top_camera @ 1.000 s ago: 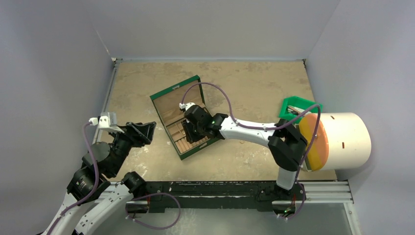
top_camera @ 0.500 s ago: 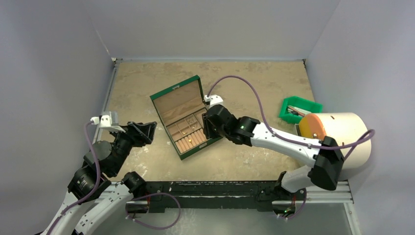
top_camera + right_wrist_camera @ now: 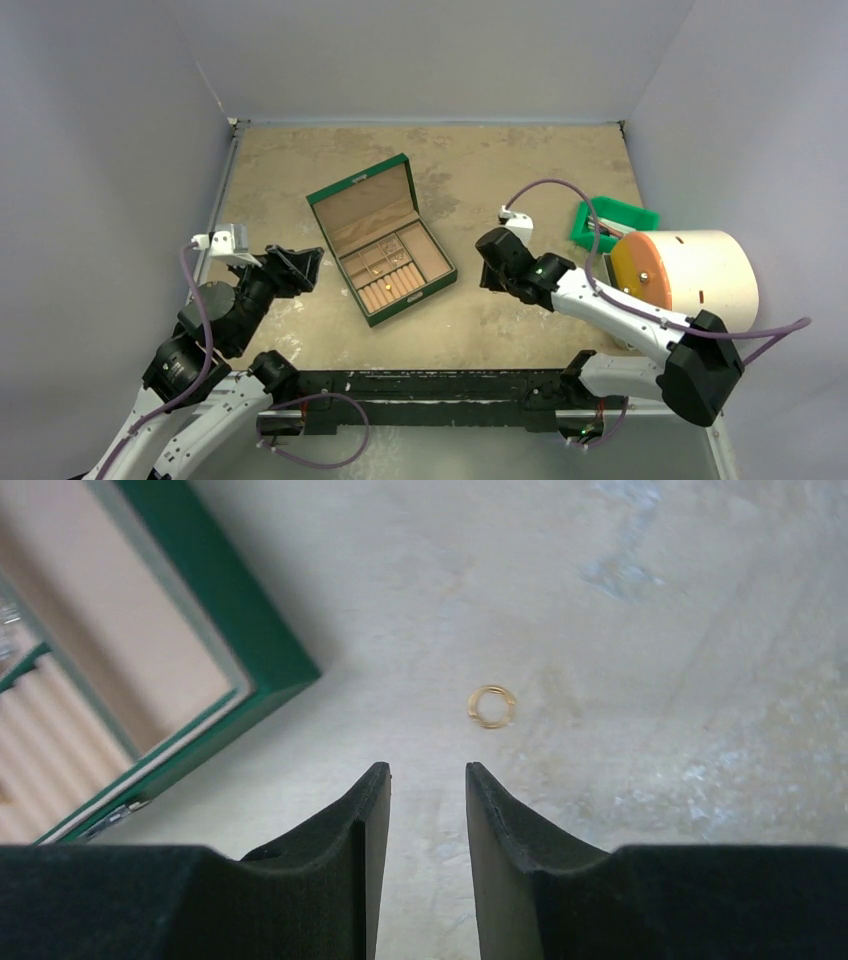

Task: Organize the mixed jewelry

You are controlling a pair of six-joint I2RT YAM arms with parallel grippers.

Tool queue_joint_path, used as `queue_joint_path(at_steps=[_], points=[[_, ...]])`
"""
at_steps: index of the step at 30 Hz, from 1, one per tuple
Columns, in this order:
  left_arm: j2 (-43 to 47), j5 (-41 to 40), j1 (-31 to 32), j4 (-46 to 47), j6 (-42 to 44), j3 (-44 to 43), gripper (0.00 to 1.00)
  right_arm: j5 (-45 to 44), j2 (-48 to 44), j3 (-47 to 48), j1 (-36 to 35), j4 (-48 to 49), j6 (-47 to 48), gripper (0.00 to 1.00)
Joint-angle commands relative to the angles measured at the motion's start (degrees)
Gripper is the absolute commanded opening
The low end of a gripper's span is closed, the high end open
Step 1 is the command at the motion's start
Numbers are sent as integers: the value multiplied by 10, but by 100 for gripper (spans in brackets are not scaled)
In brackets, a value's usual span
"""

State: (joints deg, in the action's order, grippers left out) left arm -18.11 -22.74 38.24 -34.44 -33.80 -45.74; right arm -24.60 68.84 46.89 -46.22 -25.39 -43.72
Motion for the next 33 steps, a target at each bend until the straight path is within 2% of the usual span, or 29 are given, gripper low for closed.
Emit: queue_joint_path(at_steps=[1, 9, 16, 22, 33], points=[[-7, 8, -7, 22, 6, 3, 67, -17, -13, -41, 30, 11, -87, 36], [-12, 12, -11, 22, 6, 3, 67, -48, 20, -66, 39, 7, -226, 31], [-14, 14, -14, 22, 7, 3, 67, -52, 80, -41, 44, -16, -318, 34], [-13, 15, -14, 22, 7, 3, 67, -51, 127, -12, 47, -48, -364, 27], [-12, 18, -14, 23, 8, 3, 67, -46, 153, -3, 56, -55, -394, 26]])
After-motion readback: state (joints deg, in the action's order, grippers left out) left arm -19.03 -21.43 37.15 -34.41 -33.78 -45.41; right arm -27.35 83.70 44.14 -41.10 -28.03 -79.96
